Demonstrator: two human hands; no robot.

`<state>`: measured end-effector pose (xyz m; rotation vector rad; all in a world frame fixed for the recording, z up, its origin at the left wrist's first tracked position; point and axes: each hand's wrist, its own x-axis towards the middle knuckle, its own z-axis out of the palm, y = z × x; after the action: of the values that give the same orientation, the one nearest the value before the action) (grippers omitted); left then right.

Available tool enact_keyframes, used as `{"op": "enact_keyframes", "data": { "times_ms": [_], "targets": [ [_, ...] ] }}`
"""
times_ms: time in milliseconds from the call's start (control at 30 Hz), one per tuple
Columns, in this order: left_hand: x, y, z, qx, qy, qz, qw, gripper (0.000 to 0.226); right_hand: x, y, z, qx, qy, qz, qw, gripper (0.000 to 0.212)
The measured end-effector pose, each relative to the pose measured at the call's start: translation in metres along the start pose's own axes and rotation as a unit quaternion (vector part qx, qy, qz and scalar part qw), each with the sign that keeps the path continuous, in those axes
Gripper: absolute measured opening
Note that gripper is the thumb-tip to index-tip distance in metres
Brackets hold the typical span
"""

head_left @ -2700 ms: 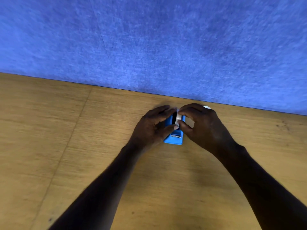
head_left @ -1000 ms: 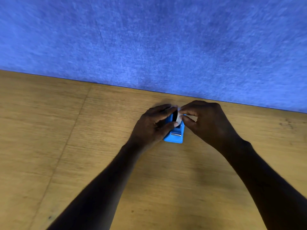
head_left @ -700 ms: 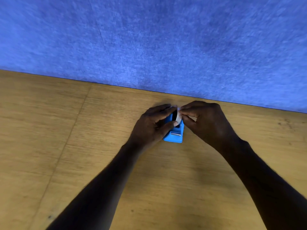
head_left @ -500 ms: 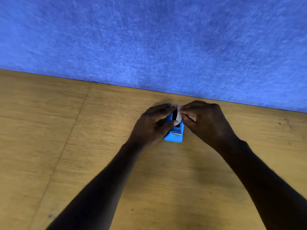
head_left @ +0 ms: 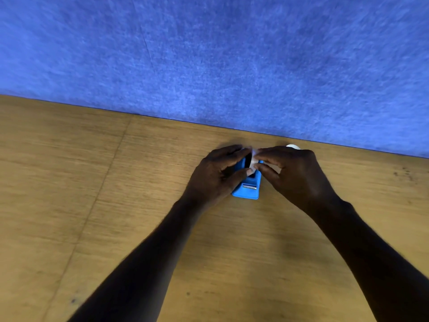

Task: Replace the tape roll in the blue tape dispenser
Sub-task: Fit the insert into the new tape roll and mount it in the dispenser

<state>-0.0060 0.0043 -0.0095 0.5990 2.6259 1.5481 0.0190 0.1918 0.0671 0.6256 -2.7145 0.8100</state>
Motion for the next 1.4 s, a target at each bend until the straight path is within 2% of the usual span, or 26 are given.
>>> {"op": "enact_keyframes", "data": {
  "times_ms": [133, 533, 1400],
  "targets": [
    [0.000, 0.001, 0.001, -0.002, 0.005, -0.006, 1.000, 0.051, 0.001, 0.000, 0.001, 0.001, 0.021, -0.032, 0.999, 0.006],
    [-0.001, 0.000, 0.001, -0.011, 0.018, 0.010, 1.000, 0.049, 0.006, 0.000, 0.004, -0.070, -0.006, -0.008, 0.997, 0.006],
    [-0.001, 0.007, -0.002, 0.012, 0.012, 0.003, 1.000, 0.052, 0.014, 0.004, 0.001, 0.029, -0.003, 0.103, 0.994, 0.008]
  ]
}}
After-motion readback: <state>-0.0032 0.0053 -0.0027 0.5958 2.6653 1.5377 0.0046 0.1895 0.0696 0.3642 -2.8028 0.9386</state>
